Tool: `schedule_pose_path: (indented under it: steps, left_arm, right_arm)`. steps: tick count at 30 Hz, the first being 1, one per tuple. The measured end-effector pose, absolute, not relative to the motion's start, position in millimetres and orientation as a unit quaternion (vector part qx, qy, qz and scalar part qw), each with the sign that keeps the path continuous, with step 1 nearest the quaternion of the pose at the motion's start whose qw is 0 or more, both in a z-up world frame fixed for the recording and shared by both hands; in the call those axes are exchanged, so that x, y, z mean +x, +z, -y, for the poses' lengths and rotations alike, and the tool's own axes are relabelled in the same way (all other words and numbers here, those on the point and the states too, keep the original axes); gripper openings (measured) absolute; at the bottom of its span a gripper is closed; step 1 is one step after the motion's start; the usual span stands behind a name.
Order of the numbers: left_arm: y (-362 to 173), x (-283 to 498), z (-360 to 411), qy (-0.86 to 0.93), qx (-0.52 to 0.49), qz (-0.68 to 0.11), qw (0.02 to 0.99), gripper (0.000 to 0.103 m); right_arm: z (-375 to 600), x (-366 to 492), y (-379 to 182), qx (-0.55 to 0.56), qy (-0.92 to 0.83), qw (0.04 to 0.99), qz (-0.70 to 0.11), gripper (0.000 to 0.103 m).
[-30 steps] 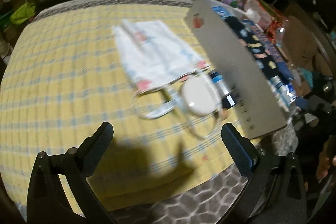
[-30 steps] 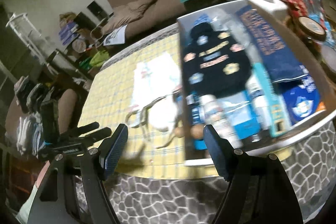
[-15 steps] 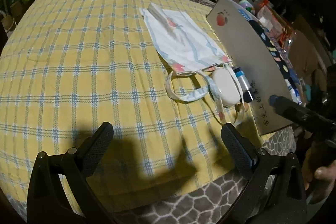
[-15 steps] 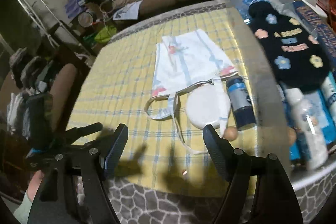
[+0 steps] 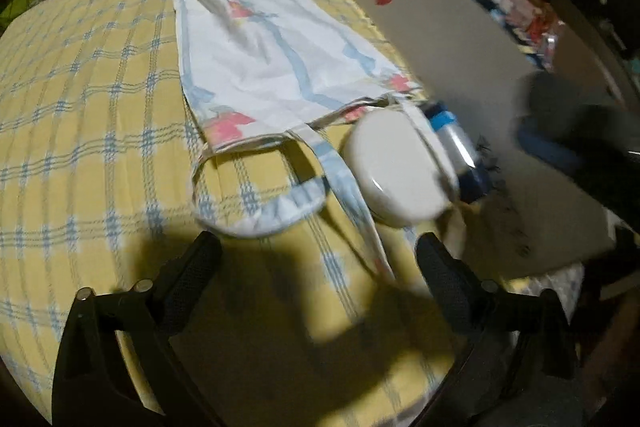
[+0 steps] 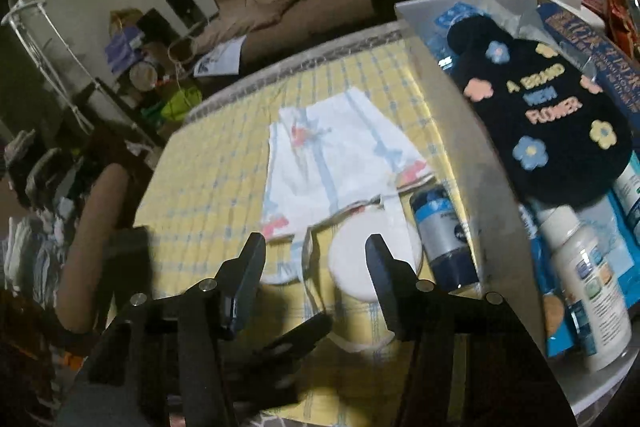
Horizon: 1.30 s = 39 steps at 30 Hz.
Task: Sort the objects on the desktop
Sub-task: 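Grasp the white round container with the right gripper, then grasp the small tan ball with the left gripper while the right gripper holds the white container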
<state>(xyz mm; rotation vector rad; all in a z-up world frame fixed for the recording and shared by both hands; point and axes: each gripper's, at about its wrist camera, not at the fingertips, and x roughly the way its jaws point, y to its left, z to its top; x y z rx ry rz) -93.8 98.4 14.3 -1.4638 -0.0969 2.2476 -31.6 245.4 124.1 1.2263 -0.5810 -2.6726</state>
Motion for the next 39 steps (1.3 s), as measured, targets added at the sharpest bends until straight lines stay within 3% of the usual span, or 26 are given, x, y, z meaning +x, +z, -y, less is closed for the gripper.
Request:
schedule_pose_path:
  steps: [4, 5, 6, 7, 13, 21, 25, 29, 32, 34, 36, 39]
  left_arm:
    - [15.4, -98.6, -104.3, 0.832, -0.514, 0.020, 0.209, 0.067]
    - [16.2, -100.0, -101.7, 0.834, -0.512, 0.021, 0.206, 0.030]
    - [15.8, -102.4, -97.6, 0.832, -0.515, 0.024, 0.207, 0.005]
    - [15.6, -104.2, -92.7, 0.830, -0.517, 0.029, 0.205, 0.001]
    - [33.7, -115.3, -37.5, 0.839, -0.506, 0.074, 0.184, 0.001]
    - [93.2, -123.9, 99.7, 0.881, -0.442, 0.142, 0.092, 0.001]
    - [91.6, -117.4, 150.3, 0.876, -0.438, 0.190, 0.068, 0.001]
    - [78.3, -114.6, 148.9, 0.865, -0.464, 0.173, 0.082, 0.001]
    - [78.1, -111.2, 139.7, 0.862, -0.471, 0.164, 0.091, 0.008]
    - [80.8, -110.1, 135.0, 0.863, -0.472, 0.155, 0.095, 0.030]
    - [83.1, -108.3, 130.7, 0.863, -0.473, 0.146, 0.098, 0.042]
    - [81.5, -109.8, 128.9, 0.858, -0.483, 0.140, 0.101, 0.044]
  right_arm:
    - [-254.1, -30.6, 128.1, 0.400, -0.891, 0.072, 0.203, 0.055]
    - [-255.6, -31.5, 127.7, 0.401, -0.891, 0.071, 0.203, 0.055]
    - [-257.4, -32.4, 126.2, 0.402, -0.890, 0.069, 0.205, 0.055]
    - [-259.5, -32.7, 124.9, 0.403, -0.889, 0.068, 0.208, 0.055]
    - [-264.7, -30.6, 122.2, 0.408, -0.885, 0.076, 0.210, 0.055]
    - [-251.1, -29.4, 112.5, 0.436, -0.882, 0.079, 0.158, 0.056]
    - [-233.9, -43.0, 102.1, 0.459, -0.881, 0.065, 0.095, 0.068]
    - [-216.3, -70.8, 94.7, 0.487, -0.871, 0.073, 0.001, 0.082]
    - [-205.6, -93.4, 85.1, 0.523, -0.844, 0.086, -0.080, 0.082]
    - [-199.1, -102.1, 78.5, 0.538, -0.828, 0.089, -0.128, 0.082]
    - [-194.5, -111.2, 70.6, 0.562, -0.807, 0.103, -0.150, 0.085]
    - [-190.3, -127.5, 51.3, 0.621, -0.755, 0.119, -0.170, 0.085]
